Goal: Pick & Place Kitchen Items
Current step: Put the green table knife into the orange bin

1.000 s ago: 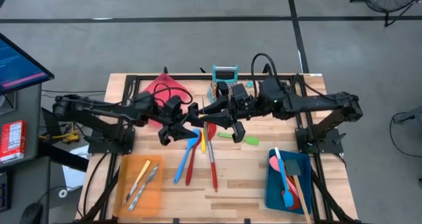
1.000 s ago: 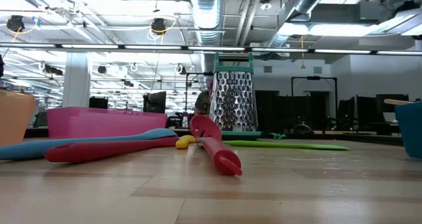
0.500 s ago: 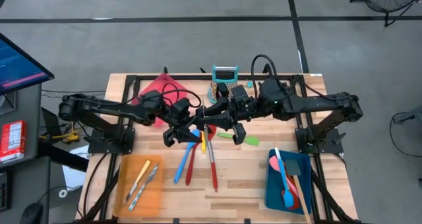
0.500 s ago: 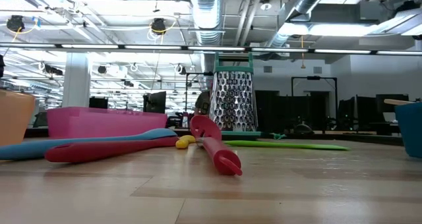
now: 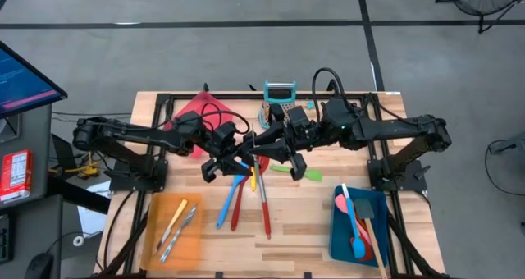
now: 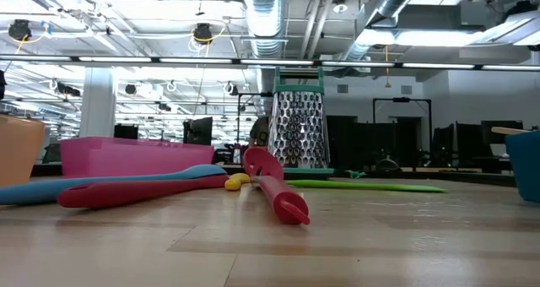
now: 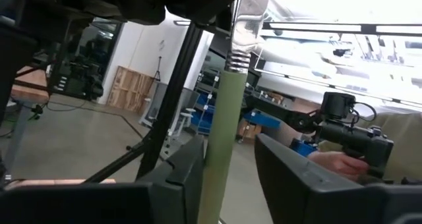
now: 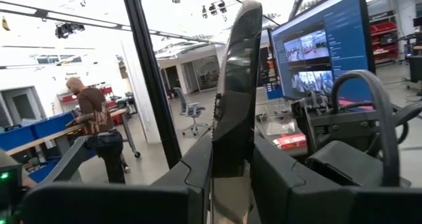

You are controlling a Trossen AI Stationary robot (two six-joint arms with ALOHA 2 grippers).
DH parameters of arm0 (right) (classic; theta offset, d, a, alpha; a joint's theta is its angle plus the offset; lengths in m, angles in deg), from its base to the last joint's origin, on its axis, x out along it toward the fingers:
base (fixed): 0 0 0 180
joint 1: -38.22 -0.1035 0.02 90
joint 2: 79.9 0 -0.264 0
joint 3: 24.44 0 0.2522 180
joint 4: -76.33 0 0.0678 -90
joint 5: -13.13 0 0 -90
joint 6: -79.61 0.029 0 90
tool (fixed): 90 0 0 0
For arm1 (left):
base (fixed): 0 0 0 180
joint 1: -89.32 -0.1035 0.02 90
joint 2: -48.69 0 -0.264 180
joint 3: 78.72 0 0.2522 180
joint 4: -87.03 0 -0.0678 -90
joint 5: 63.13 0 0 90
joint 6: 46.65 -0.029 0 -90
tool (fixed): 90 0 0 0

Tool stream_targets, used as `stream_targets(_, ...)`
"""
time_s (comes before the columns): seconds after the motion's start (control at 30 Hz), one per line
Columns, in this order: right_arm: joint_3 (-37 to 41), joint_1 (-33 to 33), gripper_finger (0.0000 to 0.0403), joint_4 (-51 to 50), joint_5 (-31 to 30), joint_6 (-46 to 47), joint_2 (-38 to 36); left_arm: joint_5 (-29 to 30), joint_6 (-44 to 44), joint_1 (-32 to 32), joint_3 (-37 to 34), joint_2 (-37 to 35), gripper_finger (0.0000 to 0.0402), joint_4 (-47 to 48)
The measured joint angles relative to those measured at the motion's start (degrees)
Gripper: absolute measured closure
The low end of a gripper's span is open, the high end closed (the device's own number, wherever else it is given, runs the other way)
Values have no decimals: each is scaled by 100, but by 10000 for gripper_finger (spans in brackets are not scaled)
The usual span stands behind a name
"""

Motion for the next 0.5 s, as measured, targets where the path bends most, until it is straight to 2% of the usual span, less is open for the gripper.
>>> stream_targets(0.3,0,-7,330,-3,44,150,0,-308,2,-2,0,53,323,-13)
stream_targets(0.5,4,-7,330,4,43,199,0,-303,32,-45,0,61,350,0)
